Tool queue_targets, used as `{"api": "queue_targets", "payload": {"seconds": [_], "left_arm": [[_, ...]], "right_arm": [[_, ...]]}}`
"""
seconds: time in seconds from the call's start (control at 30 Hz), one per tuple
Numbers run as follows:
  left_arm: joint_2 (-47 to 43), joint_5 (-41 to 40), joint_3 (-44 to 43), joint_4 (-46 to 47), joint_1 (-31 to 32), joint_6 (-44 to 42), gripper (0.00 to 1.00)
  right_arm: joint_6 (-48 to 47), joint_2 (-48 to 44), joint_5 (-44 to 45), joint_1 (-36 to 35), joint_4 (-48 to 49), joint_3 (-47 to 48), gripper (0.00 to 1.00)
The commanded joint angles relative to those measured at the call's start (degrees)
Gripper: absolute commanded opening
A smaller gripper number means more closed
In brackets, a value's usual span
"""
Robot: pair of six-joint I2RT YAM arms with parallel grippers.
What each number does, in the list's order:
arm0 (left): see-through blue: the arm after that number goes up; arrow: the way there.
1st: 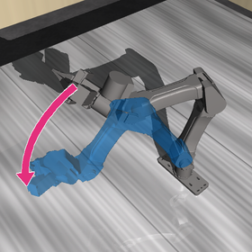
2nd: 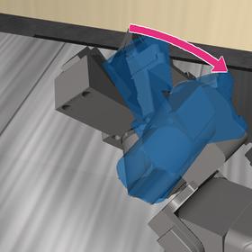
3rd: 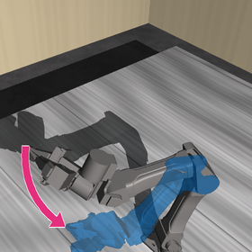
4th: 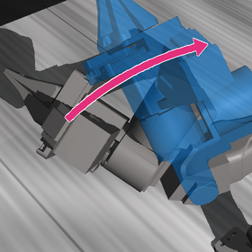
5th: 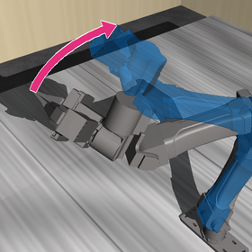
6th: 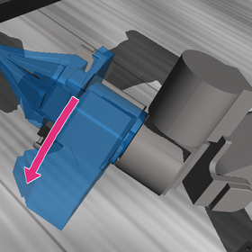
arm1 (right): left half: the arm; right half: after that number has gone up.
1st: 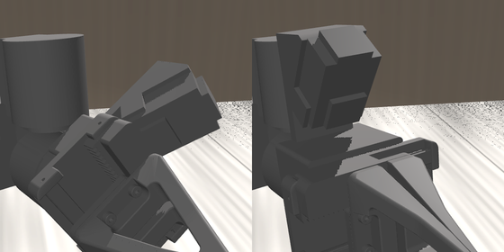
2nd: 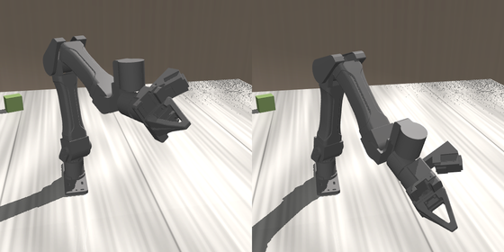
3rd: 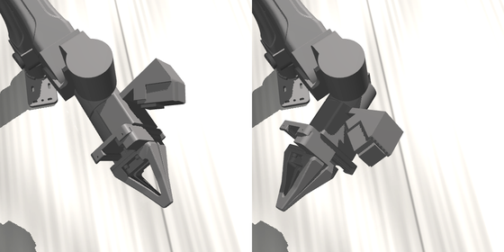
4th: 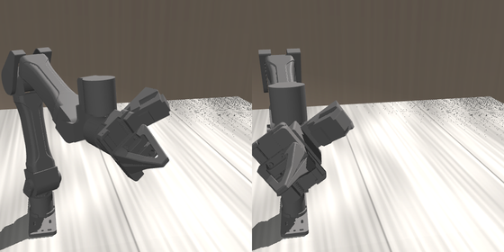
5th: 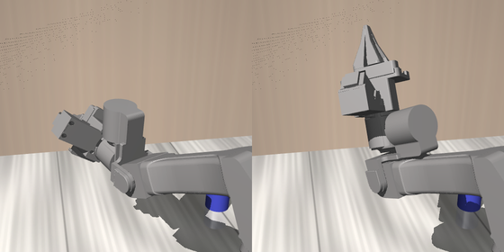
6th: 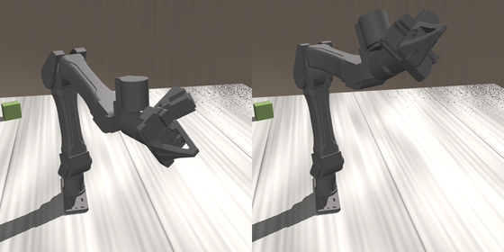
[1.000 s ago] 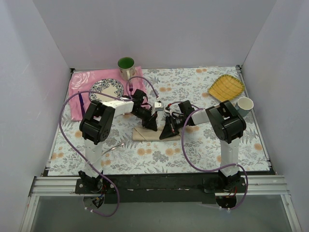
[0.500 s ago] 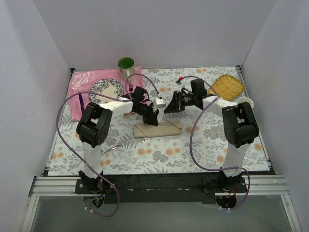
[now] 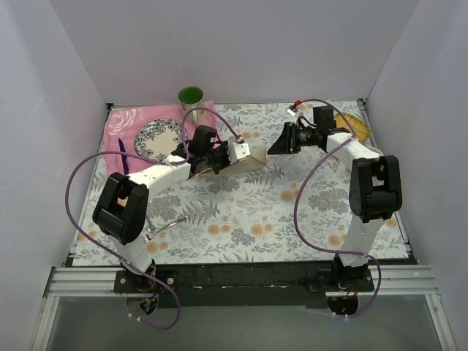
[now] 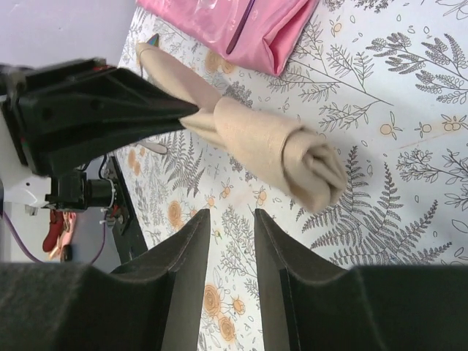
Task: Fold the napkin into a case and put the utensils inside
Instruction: Turn over the smaller rectangle-folded napkin at the center of the board.
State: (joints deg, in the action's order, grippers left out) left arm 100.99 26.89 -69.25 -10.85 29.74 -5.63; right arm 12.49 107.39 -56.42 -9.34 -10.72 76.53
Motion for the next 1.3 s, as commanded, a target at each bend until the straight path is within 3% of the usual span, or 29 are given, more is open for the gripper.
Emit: {"api": "queue_targets", "payload": {"seconds": [0.0, 0.23, 0.37, 0.83, 1.03, 1.1, 1.17, 1.27], "left_arm": [[-6.67, -10.09, 9.63, 10.31, 5.32, -8.78, 0.00], [-6.24, -23.90, 19.58, 22.88, 14.11, -4.40, 0.00], [-7.47, -28.98, 21.44, 24.21, 17.28, -1.85, 0.00], [-12.05, -32.79, 28.12, 20.01, 28.71, 4.22, 0.00], [-14.06, -27.78, 23.92, 11.40, 30.64, 11.42, 0.35], [-15.12, -24.53, 22.15, 8.85, 30.64, 13.96, 0.39], [-16.87, -21.90, 19.25, 4.80, 30.64, 15.20, 0.54], [-21.52, -16.63, 17.23, -0.99, 30.03, 17.40, 0.57]], "right_arm": [[-2.91, -1.05, 0.44, -0.06, -1.85, 2.22, 0.39], [-3.78, -1.84, 0.44, 0.12, -2.20, 0.99, 0.39], [-4.93, -2.71, 0.00, 0.03, -4.30, 0.46, 0.39], [-7.30, -5.26, 0.96, -3.48, -5.27, -6.30, 0.39], [-10.28, -7.81, 1.58, -6.30, -6.77, -12.19, 0.38], [-11.26, -8.25, 2.02, -6.48, -7.56, -12.63, 0.38], [-14.05, -7.56, 2.72, -6.56, -8.87, -11.16, 0.38], [-17.05, -5.37, 4.65, -6.83, -10.55, -6.94, 0.37]]}}
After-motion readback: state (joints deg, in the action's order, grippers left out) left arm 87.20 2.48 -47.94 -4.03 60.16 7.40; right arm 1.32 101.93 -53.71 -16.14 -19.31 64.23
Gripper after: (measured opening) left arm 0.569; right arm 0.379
